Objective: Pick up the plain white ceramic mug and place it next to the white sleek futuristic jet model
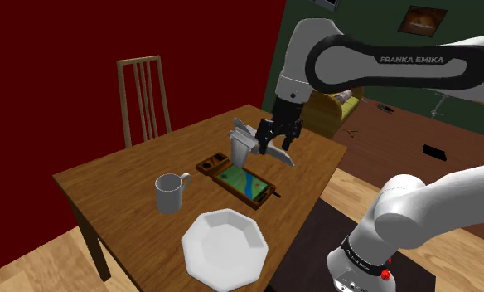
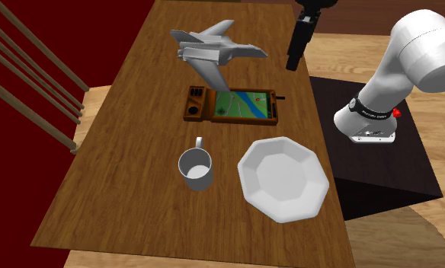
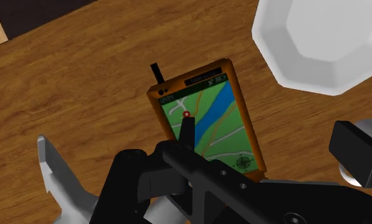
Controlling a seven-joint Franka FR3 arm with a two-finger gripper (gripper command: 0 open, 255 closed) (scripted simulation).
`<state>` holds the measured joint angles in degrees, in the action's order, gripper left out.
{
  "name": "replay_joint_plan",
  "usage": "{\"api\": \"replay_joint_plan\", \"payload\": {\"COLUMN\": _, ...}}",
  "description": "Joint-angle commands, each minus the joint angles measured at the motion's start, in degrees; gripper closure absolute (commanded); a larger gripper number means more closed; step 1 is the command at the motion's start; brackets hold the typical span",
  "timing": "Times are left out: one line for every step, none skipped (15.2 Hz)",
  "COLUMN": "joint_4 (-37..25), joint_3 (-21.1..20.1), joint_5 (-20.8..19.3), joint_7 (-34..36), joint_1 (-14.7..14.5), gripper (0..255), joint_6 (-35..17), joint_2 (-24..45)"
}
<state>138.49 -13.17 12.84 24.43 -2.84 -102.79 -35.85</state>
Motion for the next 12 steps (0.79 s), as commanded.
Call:
{"api": "replay_joint_plan", "payload": {"joint_4": -1.2, "joint_3": -2.8, "joint_5": 0.5, "joint_7": 3.6, "joint_1": -0.1, "gripper": 0, "joint_6": -2.5, "joint_2": 3.0}}
{"api": "replay_joint_plan", "payload": {"joint_4": -2.0, "joint_3": -4.2, "joint_5": 0.5, "joint_7": 5.3, "joint_1": -0.1, "gripper": 0, "joint_6": -3.8, "joint_2": 4.7}}
{"api": "replay_joint_plan", "payload": {"joint_4": -2.8, "joint_3": -5.6, "joint_5": 0.4, "joint_7": 7.1, "joint_1": 0.0, "gripper": 0, "joint_6": -5.0, "joint_2": 6.5}}
{"api": "replay_joint_plan", "payload": {"joint_4": -3.8, "joint_3": -6.9, "joint_5": 0.2, "joint_7": 8.9, "joint_1": 0.1, "gripper": 0, "joint_6": -6.2, "joint_2": 8.4}}
{"api": "replay_joint_plan", "payload": {"joint_4": -4.8, "joint_3": -8.3, "joint_5": -0.1, "joint_7": 10.8, "joint_1": 0.2, "gripper": 0, "joint_6": -7.4, "joint_2": 10.3}}
{"api": "replay_joint_plan", "payload": {"joint_4": -5.9, "joint_3": -9.6, "joint_5": -0.6, "joint_7": 12.7, "joint_1": 0.4, "gripper": 0, "joint_6": -8.5, "joint_2": 12.3}}
{"api": "replay_joint_plan", "payload": {"joint_4": -7.1, "joint_3": -10.9, "joint_5": -1.2, "joint_7": 14.6, "joint_1": 0.6, "gripper": 0, "joint_6": -9.5, "joint_2": 14.3}}
{"api": "replay_joint_plan", "payload": {"joint_4": -8.3, "joint_3": -12.2, "joint_5": -2.0, "joint_7": 16.6, "joint_1": 0.9, "gripper": 0, "joint_6": -10.5, "joint_2": 16.4}}
{"api": "replay_joint_plan", "payload": {"joint_4": -9.7, "joint_3": -13.5, "joint_5": -2.9, "joint_7": 18.7, "joint_1": 1.1, "gripper": 0, "joint_6": -11.5, "joint_2": 18.6}}
{"api": "replay_joint_plan", "payload": {"joint_4": -11.1, "joint_3": -14.7, "joint_5": -4.0, "joint_7": 20.9, "joint_1": 1.3, "gripper": 0, "joint_6": -12.3, "joint_2": 20.9}}
{"api": "replay_joint_plan", "payload": {"joint_4": -12.6, "joint_3": -15.9, "joint_5": -5.3, "joint_7": 23.1, "joint_1": 1.5, "gripper": 0, "joint_6": -13.1, "joint_2": 23.3}}
{"api": "replay_joint_plan", "payload": {"joint_4": -14.2, "joint_3": -17.0, "joint_5": -6.8, "joint_7": 25.4, "joint_1": 1.6, "gripper": 0, "joint_6": -13.8, "joint_2": 25.7}}
